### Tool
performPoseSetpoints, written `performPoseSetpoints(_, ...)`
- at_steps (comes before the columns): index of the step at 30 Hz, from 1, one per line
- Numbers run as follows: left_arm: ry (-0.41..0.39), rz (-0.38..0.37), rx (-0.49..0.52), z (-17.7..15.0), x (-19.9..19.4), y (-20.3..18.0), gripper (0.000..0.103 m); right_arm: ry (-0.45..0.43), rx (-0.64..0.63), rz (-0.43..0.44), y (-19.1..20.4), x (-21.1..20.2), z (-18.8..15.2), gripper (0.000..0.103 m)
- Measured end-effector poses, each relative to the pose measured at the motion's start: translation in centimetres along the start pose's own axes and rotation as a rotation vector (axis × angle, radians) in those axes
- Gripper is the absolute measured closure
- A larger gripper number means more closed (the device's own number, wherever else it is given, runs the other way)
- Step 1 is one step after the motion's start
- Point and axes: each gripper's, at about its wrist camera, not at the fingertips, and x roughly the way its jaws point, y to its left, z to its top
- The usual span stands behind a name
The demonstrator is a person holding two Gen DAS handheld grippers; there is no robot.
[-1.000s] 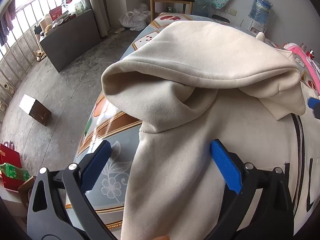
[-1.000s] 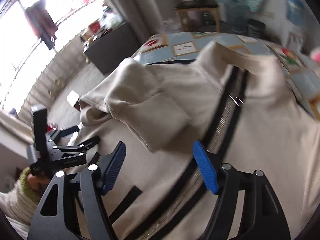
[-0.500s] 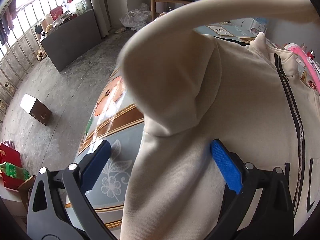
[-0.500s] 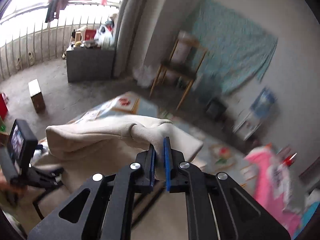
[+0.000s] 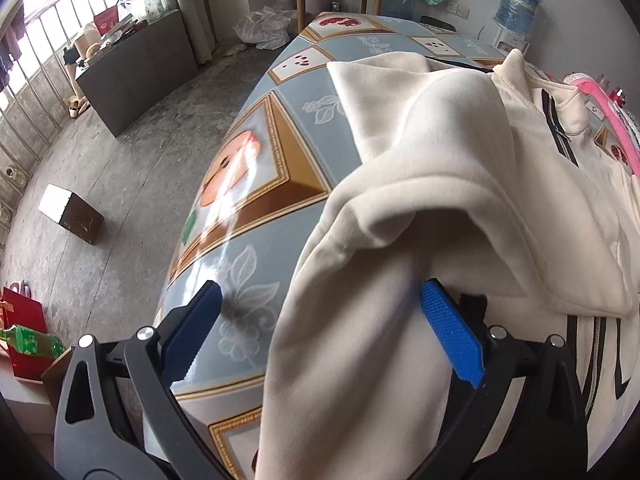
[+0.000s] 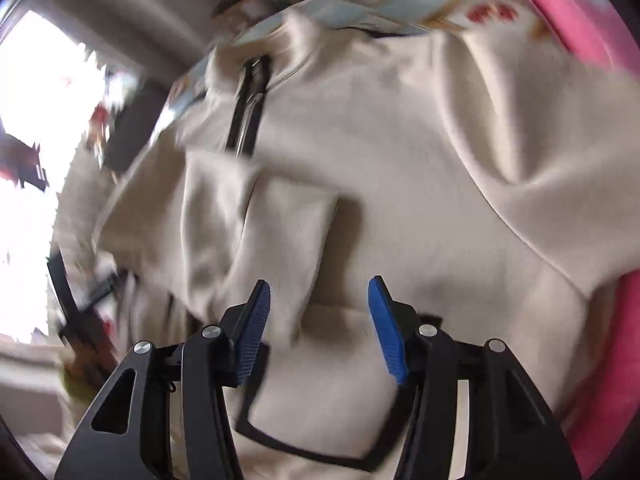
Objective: Fold large clothes
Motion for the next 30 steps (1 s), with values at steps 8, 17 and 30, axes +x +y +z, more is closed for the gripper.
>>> performPoseSetpoints(8, -0.033, 0.035, -0.004, -1.6, -0.6, 0.4, 0.006, -0.014, 0.022, -0.077, 2.3, 2.7, 0.8, 0.053)
performPoseSetpoints(17, -0.056, 0.015, -0.038, -2.1, -0.7, 1.0, 0.006, -0.111, -0.201, -0.297, 7.2, 1.5, -0.7, 0.099)
performPoseSetpoints(30, -0.046, 0.0, -0.065, -2.2, -0.9, 2.0, 0.006, -0.207, 0.018, -0.119, 0.9, -2.2, 1.4, 0.099)
